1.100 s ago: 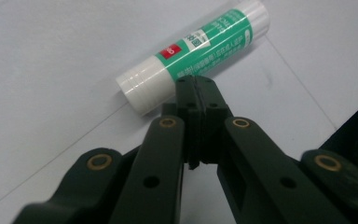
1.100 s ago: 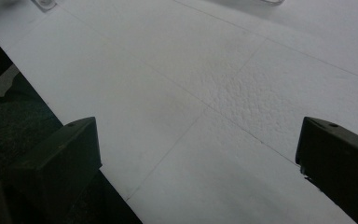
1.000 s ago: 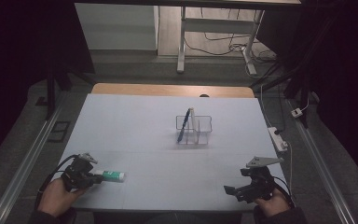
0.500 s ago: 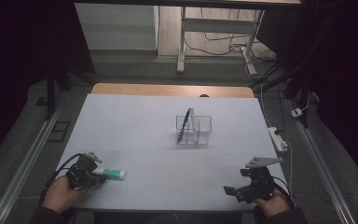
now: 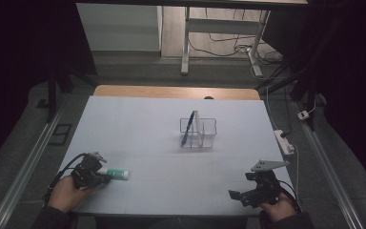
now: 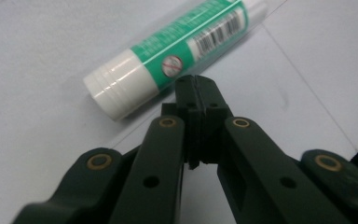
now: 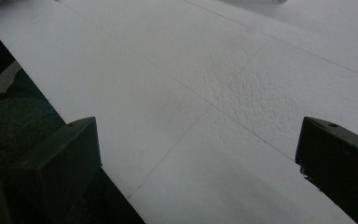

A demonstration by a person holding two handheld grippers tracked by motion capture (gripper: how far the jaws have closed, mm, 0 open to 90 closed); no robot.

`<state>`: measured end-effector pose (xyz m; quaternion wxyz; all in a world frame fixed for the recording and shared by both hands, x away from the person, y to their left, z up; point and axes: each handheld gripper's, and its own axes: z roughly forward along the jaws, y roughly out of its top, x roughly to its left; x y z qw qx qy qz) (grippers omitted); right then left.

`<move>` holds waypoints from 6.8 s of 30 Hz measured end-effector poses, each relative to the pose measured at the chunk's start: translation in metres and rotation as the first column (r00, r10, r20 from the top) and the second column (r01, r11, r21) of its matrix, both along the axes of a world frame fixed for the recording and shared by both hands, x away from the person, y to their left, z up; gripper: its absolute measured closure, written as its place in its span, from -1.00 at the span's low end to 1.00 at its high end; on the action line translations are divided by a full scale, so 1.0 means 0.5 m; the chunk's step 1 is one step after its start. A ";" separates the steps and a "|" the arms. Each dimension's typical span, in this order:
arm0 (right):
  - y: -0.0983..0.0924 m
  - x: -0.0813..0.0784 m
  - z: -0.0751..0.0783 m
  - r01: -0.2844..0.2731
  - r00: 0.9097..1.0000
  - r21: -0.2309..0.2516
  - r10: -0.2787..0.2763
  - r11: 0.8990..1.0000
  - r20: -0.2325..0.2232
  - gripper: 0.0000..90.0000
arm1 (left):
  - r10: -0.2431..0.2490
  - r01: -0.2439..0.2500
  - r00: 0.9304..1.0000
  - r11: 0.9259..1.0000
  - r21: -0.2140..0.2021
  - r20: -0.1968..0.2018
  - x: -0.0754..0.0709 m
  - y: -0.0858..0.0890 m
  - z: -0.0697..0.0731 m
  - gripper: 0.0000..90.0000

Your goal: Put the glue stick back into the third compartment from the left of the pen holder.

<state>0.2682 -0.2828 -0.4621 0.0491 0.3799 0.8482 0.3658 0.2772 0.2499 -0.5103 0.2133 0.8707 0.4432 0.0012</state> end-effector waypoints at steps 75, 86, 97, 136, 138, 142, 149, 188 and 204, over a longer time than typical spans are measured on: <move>0.001 0.002 -0.001 -0.005 1.000 -0.008 0.005 1.000 -0.006 -1.00 | -0.051 0.051 0.998 0.999 0.019 0.041 0.171 -0.101 -0.014 0.97; 0.001 0.002 -0.001 -0.006 1.000 -0.005 0.006 1.000 -0.007 -1.00 | -0.078 0.077 0.995 0.997 0.010 0.059 0.209 -0.153 -0.014 0.97; 0.000 0.001 0.000 0.000 1.000 -0.005 0.000 1.000 -0.001 -1.00 | -0.099 0.098 0.991 0.995 0.026 0.088 0.211 -0.174 -0.004 0.96; 0.197 0.066 0.018 -0.245 0.965 -0.068 0.250 0.967 0.073 -1.00 | 0.074 -0.014 0.974 0.964 -0.267 0.216 -0.032 -0.017 0.074 -0.83; 0.213 0.074 0.013 -0.257 0.963 -0.069 0.261 0.964 0.066 -1.00 | 0.082 -0.020 0.973 0.961 -0.277 0.214 -0.045 -0.011 0.073 -0.87; 0.256 0.092 0.004 -0.286 0.955 -0.078 0.291 0.955 0.062 -1.00 | 0.086 -0.021 0.971 0.960 -0.279 0.224 -0.065 -0.001 0.073 -0.94; 0.334 0.121 -0.010 -0.334 0.937 -0.104 0.342 0.937 0.075 -1.00 | 0.090 -0.019 0.967 0.959 -0.283 0.239 -0.096 0.014 0.069 -1.00; 0.585 0.215 -0.103 -0.434 0.895 -0.292 0.445 0.852 -0.033 0.40 | 0.082 -0.016 0.969 0.962 -0.273 0.232 -0.131 0.025 0.062 -1.00; 0.557 0.198 -0.066 -0.419 0.897 -0.228 0.440 0.879 0.045 0.45 | 0.077 -0.012 0.969 0.964 -0.265 0.234 -0.132 0.024 0.062 -1.00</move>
